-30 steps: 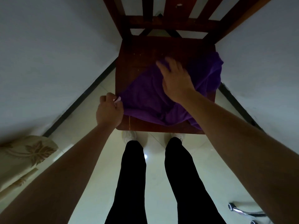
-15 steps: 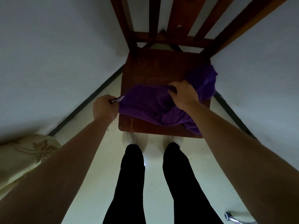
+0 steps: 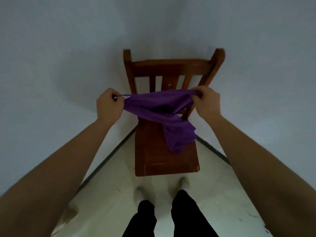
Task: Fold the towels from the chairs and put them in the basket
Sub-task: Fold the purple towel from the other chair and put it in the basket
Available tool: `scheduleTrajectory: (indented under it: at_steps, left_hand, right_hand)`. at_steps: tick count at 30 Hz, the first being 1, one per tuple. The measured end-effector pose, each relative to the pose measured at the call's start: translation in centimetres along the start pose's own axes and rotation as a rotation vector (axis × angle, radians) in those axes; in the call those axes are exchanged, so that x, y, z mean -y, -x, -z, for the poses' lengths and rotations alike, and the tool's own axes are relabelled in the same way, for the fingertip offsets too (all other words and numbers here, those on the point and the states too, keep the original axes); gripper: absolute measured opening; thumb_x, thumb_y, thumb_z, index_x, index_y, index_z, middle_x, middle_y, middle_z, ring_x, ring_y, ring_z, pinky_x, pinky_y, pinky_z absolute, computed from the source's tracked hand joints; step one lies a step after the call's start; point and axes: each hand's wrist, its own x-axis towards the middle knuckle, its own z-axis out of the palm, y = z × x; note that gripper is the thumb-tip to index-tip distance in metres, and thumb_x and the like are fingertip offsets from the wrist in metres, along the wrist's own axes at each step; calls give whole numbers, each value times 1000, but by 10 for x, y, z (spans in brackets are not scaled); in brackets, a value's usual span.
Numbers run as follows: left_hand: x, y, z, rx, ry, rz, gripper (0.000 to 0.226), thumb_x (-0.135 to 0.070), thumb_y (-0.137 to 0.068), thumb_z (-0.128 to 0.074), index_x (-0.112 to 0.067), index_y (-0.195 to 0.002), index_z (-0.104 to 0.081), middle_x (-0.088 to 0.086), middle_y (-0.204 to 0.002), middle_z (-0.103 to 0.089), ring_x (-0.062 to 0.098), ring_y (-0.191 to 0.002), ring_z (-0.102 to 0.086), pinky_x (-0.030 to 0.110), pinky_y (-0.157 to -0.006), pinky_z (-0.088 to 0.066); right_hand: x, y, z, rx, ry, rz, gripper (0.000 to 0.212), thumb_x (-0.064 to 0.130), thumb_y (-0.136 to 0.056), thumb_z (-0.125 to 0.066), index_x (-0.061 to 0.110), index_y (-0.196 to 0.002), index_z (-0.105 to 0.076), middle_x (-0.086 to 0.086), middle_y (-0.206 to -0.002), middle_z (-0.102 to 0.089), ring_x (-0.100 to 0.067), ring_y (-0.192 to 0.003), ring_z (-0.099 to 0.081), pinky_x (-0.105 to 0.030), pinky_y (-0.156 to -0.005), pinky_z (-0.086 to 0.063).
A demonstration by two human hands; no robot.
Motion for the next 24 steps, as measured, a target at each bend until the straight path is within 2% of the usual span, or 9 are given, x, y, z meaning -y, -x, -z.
scheduleTrajectory:
  at_steps: [3, 6, 11, 14, 16, 19, 22, 24]
  left_hand:
    - [-53, -2, 43, -36, 114, -98, 4, -14, -81, -61, -16, -82, -63, 3, -77, -65, 27, -74, -67, 47, -68, -59]
    - [-103, 1, 79, -51, 165, -200, 6, -14, -82, -59, -17, -83, -63, 1, -78, -64, 28, -78, -67, 44, -71, -59]
    - [-163, 21, 138, -87, 263, -272, 14, -21, -83, -54, -22, -87, -68, -5, -81, -66, 24, -84, -69, 48, -75, -60]
    - [-179, 41, 161, -90, 265, -307, 15, -22, -84, -56, -26, -92, -68, -4, -87, -68, 23, -86, -69, 47, -77, -61]
    - [-184, 58, 169, -98, 307, -293, 15, -18, -86, -61, -25, -98, -66, -2, -88, -68, 20, -80, -68, 42, -71, -62]
    - [-185, 91, 170, -66, 491, -227, 18, -11, -91, -67, -17, -108, -66, 1, -87, -67, 13, -75, -65, 25, -56, -59]
    - [-180, 118, 168, -72, 579, -156, 20, -10, -91, -68, -10, -112, -69, 0, -84, -68, 9, -72, -66, 22, -55, -59]
    - [-181, 132, 166, -86, 616, -109, 20, -11, -91, -67, -9, -111, -71, -1, -85, -67, 7, -73, -66, 28, -66, -62]
  right_hand:
    - [42, 12, 55, -169, -24, 35, 27, 13, -92, -58, 13, -115, -72, -8, -111, -71, -17, -95, -63, -15, -85, -39]
    - [74, 23, 103, -269, -37, 52, 26, 15, -93, -55, 15, -111, -74, -7, -107, -70, -10, -88, -57, -18, -84, -43]
    - [115, 48, 169, -356, -93, 141, 25, 15, -93, -53, 12, -99, -76, -5, -98, -70, -11, -86, -60, -22, -81, -46]
    - [121, 66, 192, -357, -147, 164, 25, 15, -92, -52, 13, -96, -76, 0, -89, -71, -15, -82, -64, -29, -80, -54]
    - [120, 75, 201, -328, -327, 109, 26, 14, -93, -51, 14, -96, -76, 2, -85, -71, -17, -77, -69, -32, -72, -61]
    - [111, 97, 210, -299, -539, 52, 25, 10, -95, -51, 13, -103, -75, -3, -93, -71, -14, -81, -69, -25, -63, -62]
    - [94, 113, 218, -266, -556, 81, 23, 12, -96, -55, 15, -109, -74, 2, -92, -71, -15, -85, -70, -29, -74, -62]
    - [84, 118, 225, -267, -545, 104, 21, 16, -93, -57, 23, -103, -75, 7, -90, -72, -13, -85, -71, -35, -84, -61]
